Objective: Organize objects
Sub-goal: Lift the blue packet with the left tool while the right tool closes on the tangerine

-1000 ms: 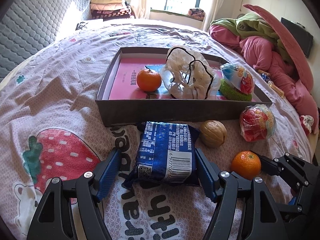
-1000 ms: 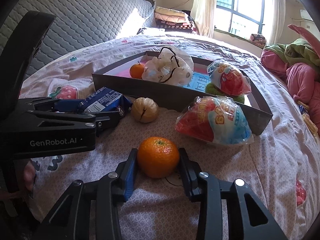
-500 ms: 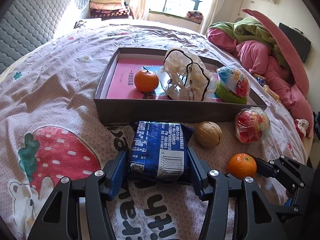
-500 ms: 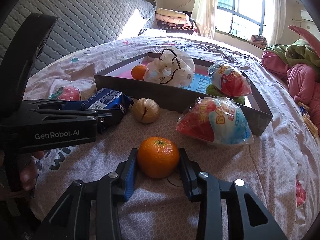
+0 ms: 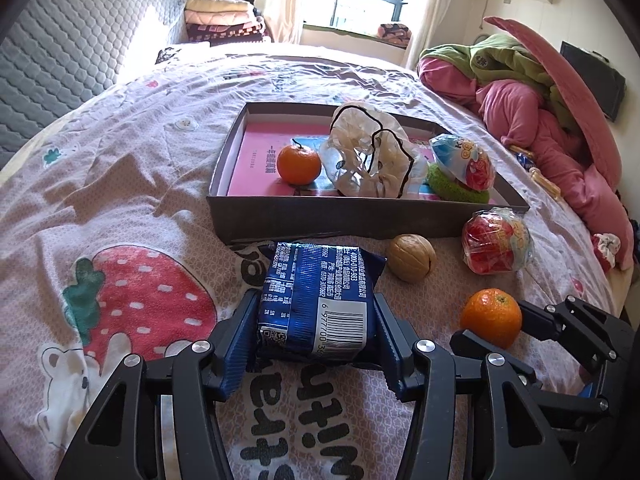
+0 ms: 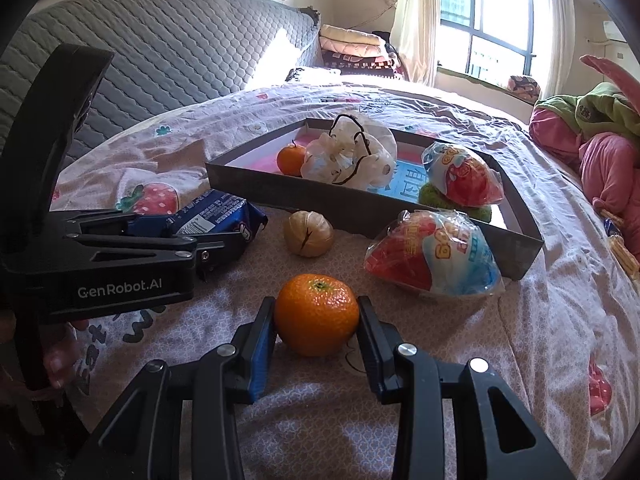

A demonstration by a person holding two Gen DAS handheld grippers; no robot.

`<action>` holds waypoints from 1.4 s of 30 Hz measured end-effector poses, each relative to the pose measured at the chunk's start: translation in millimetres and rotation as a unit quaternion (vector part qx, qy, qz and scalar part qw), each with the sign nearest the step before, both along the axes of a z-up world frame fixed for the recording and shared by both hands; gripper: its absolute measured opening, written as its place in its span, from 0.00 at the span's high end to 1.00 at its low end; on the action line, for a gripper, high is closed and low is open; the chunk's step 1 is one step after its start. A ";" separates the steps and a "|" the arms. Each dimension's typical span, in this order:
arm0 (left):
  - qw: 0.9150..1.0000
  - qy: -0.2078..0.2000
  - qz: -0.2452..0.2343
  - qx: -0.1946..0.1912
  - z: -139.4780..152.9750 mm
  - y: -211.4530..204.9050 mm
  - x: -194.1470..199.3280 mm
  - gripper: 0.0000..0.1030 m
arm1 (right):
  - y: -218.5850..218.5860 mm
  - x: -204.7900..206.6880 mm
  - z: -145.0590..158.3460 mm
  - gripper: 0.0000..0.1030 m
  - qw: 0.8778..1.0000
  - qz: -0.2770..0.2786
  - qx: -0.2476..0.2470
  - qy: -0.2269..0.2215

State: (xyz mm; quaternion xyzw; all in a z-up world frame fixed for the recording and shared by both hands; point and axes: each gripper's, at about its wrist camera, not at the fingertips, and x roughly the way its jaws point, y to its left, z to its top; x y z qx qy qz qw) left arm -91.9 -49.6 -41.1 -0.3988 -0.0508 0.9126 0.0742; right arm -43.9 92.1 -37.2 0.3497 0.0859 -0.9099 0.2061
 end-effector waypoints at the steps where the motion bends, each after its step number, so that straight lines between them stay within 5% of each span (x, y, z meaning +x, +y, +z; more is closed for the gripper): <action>1: 1.000 0.001 0.000 -0.002 1.5 0.4 1.6 0.45 | 1.0 1.1 1.8 0.62 1.000 -0.001 -0.002 0.003; 42: 0.997 0.059 -0.002 -0.045 64.0 38.4 41.1 0.45 | 44.3 16.2 56.7 0.62 0.995 -0.029 -0.060 0.079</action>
